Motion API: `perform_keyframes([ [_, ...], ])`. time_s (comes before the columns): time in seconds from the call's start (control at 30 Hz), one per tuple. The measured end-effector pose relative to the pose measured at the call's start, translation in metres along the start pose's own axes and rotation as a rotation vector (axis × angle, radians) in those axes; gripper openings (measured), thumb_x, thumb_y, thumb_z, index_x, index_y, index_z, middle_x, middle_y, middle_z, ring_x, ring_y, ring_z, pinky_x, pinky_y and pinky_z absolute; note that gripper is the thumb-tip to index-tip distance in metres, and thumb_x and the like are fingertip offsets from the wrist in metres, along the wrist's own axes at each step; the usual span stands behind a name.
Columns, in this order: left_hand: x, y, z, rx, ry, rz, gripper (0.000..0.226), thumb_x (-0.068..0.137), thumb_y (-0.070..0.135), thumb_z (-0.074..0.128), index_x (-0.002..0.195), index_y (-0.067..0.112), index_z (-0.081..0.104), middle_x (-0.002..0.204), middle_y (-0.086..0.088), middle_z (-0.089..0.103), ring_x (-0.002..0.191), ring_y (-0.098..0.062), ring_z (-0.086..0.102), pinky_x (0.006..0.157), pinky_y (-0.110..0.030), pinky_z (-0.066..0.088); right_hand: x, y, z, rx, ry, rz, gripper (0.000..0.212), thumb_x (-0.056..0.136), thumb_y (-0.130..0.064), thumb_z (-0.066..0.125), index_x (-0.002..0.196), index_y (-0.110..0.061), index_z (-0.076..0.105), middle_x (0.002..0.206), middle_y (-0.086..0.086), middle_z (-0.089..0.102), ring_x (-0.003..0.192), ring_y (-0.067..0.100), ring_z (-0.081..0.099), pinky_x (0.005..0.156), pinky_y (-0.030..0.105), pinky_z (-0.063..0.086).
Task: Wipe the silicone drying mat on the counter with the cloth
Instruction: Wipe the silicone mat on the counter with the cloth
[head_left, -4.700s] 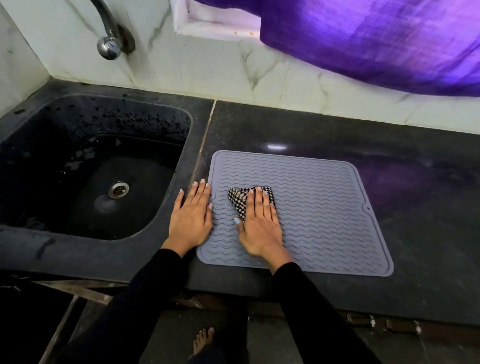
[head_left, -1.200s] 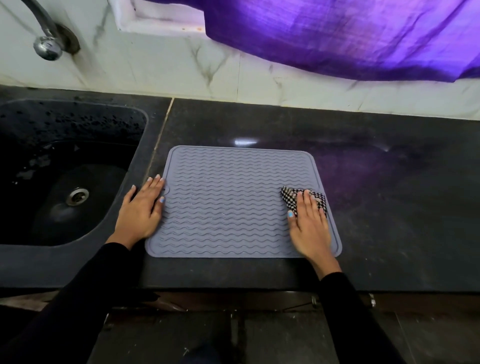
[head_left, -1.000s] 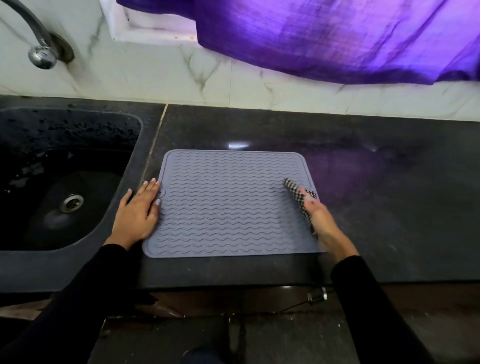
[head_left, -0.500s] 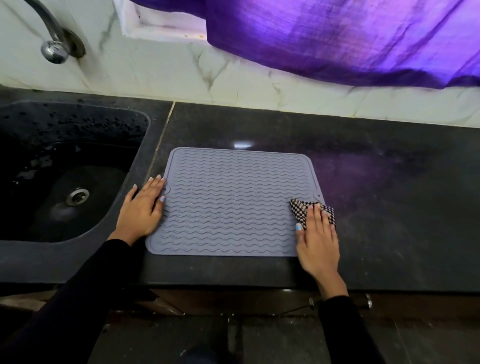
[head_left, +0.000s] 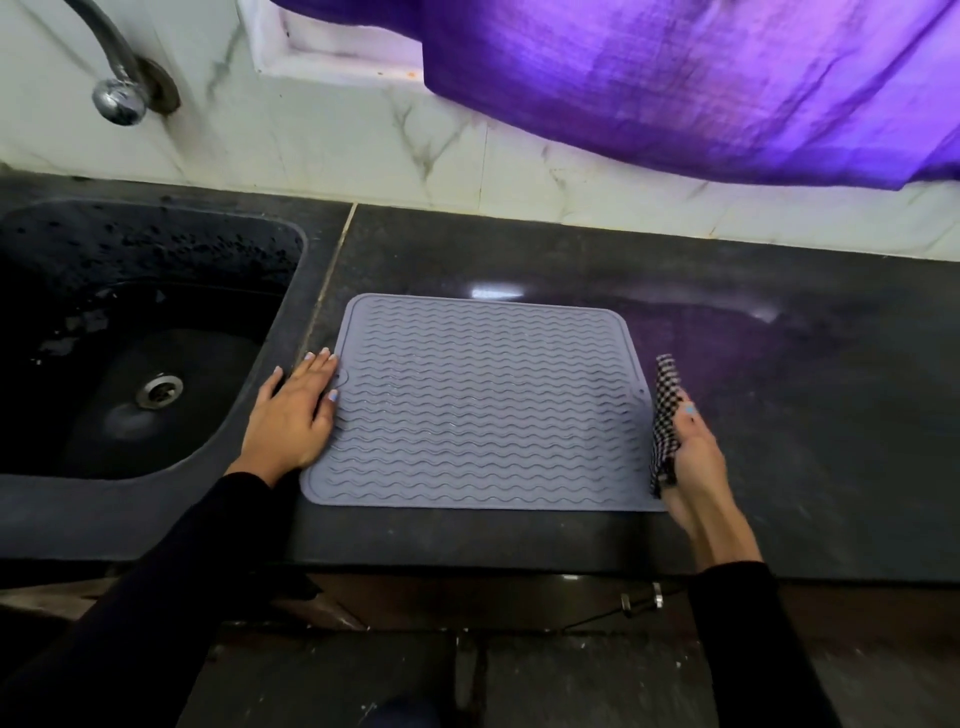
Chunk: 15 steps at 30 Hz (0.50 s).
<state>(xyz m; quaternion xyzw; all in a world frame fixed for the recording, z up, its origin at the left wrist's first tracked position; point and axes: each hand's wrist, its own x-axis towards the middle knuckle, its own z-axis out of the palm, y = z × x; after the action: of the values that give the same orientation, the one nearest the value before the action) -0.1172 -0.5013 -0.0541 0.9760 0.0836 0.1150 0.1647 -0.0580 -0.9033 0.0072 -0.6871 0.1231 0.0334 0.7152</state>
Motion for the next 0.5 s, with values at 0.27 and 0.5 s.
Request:
perform_keyframes([
  [0.27, 0.0, 0.002, -0.002, -0.005, 0.008, -0.003, 0.068, 0.086, 0.048, 0.014, 0.143, 0.017, 0.033, 0.15, 0.0, 0.032, 0.14, -0.012, 0.024, 0.114, -0.039, 0.009, -0.008, 0.034, 0.082, -1.255, -0.133, -0.473, 0.063, 0.092, -0.043, 0.004, 0.148, -0.016, 0.006, 0.158, 0.006, 0.0, 0.145, 0.02, -0.005, 0.117, 0.041, -0.008],
  [0.5, -0.001, 0.003, -0.001, 0.024, 0.026, 0.017, 0.063, 0.089, 0.044, 0.017, 0.143, 0.016, 0.033, 0.15, -0.002, 0.033, 0.14, -0.013, 0.025, 0.114, -0.038, 0.009, 0.003, 0.051, 0.092, -1.507, 0.021, -0.52, 0.063, 0.089, -0.041, 0.012, 0.149, -0.021, 0.007, 0.157, 0.009, 0.002, 0.145, 0.03, -0.003, 0.11, 0.053, -0.016],
])
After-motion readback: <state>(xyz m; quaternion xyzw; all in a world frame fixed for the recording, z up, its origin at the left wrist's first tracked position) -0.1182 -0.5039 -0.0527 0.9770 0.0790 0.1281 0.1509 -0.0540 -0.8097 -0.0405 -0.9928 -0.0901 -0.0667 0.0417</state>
